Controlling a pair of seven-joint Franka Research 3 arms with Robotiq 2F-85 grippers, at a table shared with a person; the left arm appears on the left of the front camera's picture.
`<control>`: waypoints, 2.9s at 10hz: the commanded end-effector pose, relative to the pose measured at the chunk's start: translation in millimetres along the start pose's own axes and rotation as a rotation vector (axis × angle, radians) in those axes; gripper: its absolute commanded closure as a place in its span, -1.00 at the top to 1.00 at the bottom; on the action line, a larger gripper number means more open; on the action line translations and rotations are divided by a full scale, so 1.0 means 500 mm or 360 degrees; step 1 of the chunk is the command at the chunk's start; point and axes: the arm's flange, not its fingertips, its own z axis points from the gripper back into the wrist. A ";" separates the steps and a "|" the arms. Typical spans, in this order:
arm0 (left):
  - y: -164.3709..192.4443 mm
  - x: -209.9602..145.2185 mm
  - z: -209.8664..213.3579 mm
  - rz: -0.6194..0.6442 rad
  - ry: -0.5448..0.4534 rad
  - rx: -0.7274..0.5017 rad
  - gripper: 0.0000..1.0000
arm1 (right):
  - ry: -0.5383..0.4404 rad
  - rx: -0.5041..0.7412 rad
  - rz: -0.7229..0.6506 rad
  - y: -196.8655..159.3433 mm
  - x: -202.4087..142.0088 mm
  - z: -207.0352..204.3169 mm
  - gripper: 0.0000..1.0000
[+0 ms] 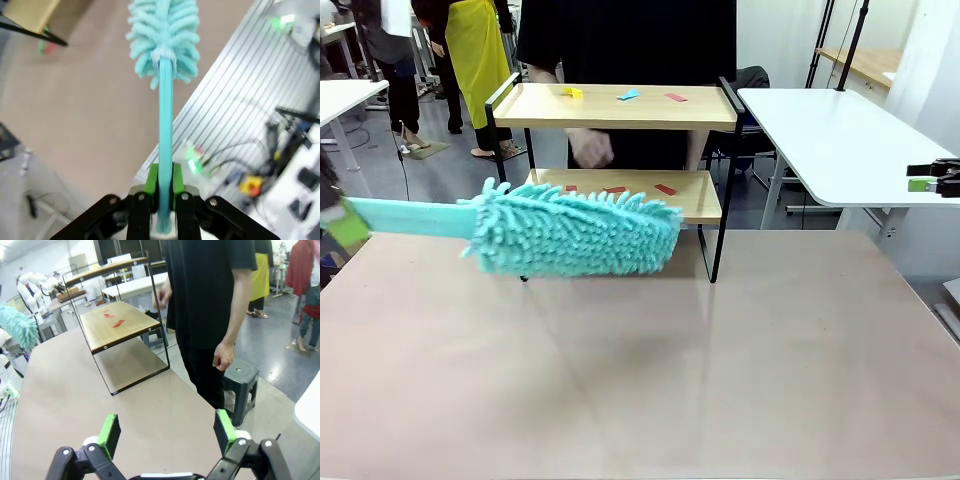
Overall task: Clean the shelf.
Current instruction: Clean the specific section of the Shelf indicated by the human with the Duster.
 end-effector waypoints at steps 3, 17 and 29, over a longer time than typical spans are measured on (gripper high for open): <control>-0.091 0.044 -0.122 0.0439 -0.0273 -0.0048 -0.73 | -0.0001 -0.0002 0.0006 0.003 0.005 -0.002 1.00; -0.163 0.288 -0.285 0.0866 -0.0538 -0.0022 -0.73 | -0.0001 -0.0002 0.0006 0.003 0.005 -0.002 1.00; -0.147 0.494 -0.351 0.1238 -0.0623 0.0264 -0.73 | -0.0001 -0.0002 0.0006 0.003 0.005 -0.002 1.00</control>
